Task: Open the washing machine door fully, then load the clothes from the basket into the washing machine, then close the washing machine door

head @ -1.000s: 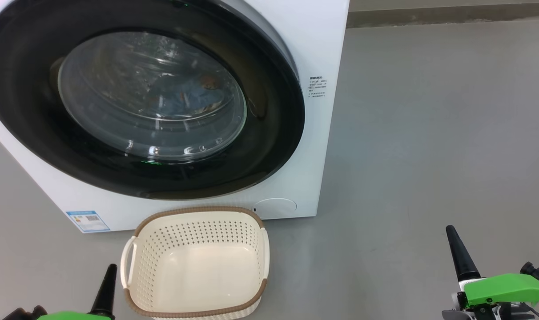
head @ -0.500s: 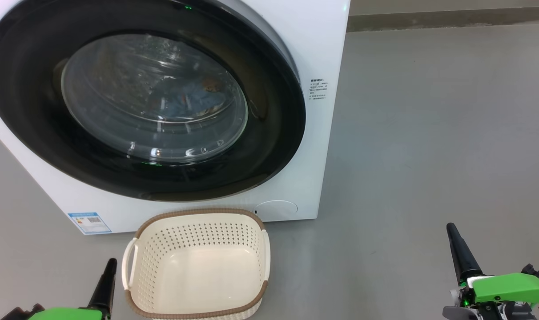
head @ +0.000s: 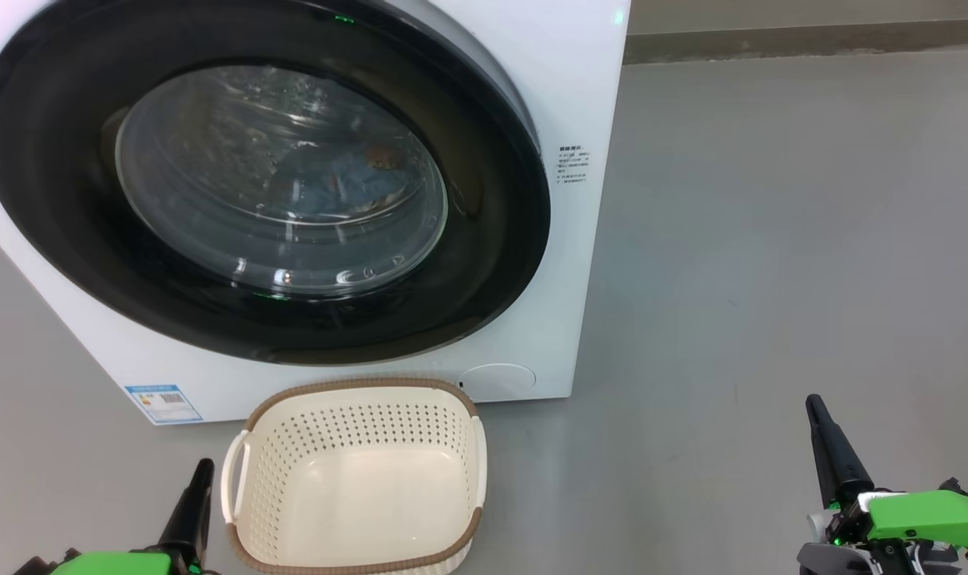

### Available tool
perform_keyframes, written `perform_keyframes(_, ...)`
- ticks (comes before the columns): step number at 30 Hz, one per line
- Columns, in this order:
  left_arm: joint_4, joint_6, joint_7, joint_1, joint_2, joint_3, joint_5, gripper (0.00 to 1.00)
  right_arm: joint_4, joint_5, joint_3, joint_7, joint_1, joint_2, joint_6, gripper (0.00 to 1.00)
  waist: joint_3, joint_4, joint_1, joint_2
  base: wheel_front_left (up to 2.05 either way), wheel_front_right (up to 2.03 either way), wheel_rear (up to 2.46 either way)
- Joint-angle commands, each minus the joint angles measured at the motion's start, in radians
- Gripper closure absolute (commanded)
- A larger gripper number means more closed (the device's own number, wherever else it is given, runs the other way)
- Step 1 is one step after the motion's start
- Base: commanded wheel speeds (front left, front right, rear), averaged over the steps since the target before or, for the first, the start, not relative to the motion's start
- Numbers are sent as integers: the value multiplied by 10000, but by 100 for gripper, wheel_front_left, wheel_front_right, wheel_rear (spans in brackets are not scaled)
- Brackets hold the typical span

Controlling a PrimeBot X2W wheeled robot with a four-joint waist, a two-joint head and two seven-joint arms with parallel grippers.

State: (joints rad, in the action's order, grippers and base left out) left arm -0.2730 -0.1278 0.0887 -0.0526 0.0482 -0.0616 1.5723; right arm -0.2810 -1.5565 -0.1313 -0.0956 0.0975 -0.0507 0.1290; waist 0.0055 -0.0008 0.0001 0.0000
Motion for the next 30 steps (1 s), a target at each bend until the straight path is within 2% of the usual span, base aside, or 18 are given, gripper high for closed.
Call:
perform_keyframes(1,280,-28,78,-512,124,-371,170,100,324,-199,190,-89,106,-11,19,100,-4,2,-1,0,0,0,0)
perform_keyframes(4,284,-29,172,-545,91,-430,439,100,363,-517,170,-180,105,5,17,100,-24,9,-1,0,0,0,0)
perform_keyframes(30,283,-29,197,-548,69,-461,413,100,363,-519,172,-178,105,5,17,100,-24,8,-1,0,0,0,0)
